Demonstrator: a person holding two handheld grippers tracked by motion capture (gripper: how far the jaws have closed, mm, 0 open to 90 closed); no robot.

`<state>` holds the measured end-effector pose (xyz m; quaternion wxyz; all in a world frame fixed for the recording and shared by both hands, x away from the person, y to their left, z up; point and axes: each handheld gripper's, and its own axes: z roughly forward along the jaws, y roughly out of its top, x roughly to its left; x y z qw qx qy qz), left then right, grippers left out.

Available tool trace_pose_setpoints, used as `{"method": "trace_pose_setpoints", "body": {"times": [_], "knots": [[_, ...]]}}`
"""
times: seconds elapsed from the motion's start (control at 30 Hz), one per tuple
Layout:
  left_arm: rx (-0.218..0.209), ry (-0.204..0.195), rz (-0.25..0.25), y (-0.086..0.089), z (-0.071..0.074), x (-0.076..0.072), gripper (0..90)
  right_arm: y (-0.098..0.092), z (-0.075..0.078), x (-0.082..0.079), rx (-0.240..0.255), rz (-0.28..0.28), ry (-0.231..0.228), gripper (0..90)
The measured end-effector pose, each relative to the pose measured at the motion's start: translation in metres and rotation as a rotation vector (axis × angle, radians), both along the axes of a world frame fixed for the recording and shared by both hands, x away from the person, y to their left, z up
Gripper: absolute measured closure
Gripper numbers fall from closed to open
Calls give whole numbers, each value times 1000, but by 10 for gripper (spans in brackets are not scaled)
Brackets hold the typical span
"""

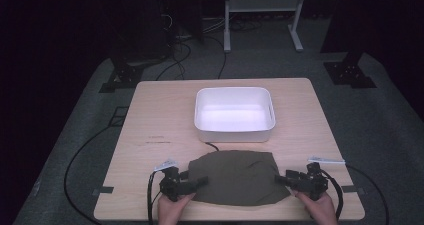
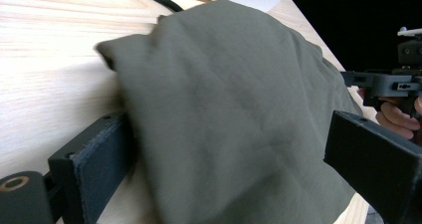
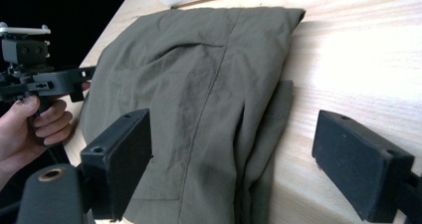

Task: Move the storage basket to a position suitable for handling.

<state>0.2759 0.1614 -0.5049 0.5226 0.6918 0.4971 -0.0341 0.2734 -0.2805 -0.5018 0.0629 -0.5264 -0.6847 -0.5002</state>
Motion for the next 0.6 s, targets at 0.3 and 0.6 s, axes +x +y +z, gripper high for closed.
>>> {"method": "trace_pose_setpoints", "body": {"times": [0.3, 0.6], "knots": [[-31, 17, -12, -8, -1, 3, 48, 9, -2, 3, -16, 17, 15, 157], [-30, 31, -41, -14, 0, 6, 61, 21, -1, 7, -19, 22, 20, 167]]}}
